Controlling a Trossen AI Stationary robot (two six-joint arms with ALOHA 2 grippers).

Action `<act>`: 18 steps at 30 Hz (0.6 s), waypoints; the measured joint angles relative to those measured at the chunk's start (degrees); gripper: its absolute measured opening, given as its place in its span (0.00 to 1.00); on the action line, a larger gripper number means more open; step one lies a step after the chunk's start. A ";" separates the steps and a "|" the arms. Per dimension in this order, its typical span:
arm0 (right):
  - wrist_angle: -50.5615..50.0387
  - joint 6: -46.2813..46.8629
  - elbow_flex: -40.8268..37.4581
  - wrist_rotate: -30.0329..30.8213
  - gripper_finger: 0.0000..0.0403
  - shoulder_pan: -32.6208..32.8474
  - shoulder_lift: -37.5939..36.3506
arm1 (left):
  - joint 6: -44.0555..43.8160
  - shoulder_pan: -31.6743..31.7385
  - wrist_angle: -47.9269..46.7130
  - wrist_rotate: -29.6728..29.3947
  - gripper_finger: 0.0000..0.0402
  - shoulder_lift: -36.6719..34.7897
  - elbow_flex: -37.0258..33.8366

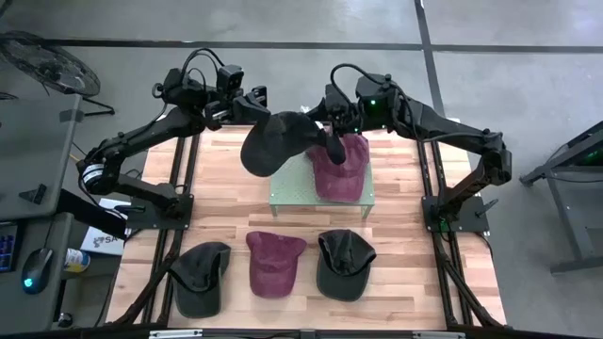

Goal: Pick & Place hat
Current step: Adjust the black cap on the shelf

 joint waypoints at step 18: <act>-1.30 2.45 0.00 -0.41 0.01 -0.19 -1.38 | 3.79 0.17 -6.02 1.98 0.00 -0.02 0.00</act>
